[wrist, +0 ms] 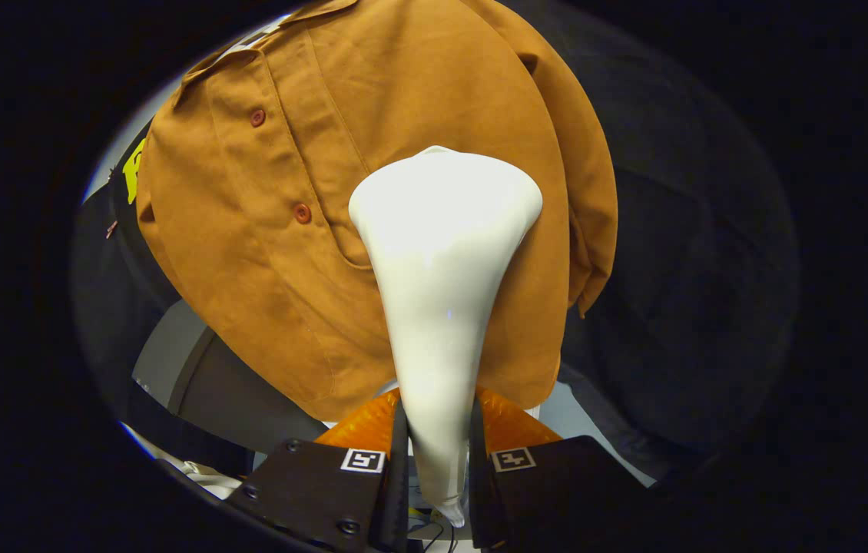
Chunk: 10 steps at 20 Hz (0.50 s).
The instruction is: Iron the clothes twice with a garment steamer, once on the left side and once on the right side.
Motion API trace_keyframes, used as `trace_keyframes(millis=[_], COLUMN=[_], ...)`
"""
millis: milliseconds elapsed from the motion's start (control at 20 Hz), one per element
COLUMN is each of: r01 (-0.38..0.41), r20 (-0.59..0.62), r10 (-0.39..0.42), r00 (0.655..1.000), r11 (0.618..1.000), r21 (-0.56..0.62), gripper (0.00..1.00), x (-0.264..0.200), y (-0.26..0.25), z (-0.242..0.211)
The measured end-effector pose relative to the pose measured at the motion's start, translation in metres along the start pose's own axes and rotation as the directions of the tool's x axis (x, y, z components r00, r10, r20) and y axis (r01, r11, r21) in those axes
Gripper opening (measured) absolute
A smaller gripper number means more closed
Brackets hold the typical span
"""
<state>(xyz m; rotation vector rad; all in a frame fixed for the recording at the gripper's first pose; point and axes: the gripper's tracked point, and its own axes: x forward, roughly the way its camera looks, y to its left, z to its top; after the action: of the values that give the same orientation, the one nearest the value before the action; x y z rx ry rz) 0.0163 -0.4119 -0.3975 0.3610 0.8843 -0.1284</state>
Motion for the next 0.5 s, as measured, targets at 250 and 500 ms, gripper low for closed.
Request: trace_keyframes(millis=[250, 500], r01=[0.042, 0.097], r20=[-0.030, 0.048], r10=[-0.041, -0.099], r00=[0.999, 0.994], r11=[0.997, 0.994], r21=[0.058, 0.044], gripper=[0.36, 0.36], x=[-0.004, -0.041], y=[-0.008, 0.004], z=[-0.020, -0.009])
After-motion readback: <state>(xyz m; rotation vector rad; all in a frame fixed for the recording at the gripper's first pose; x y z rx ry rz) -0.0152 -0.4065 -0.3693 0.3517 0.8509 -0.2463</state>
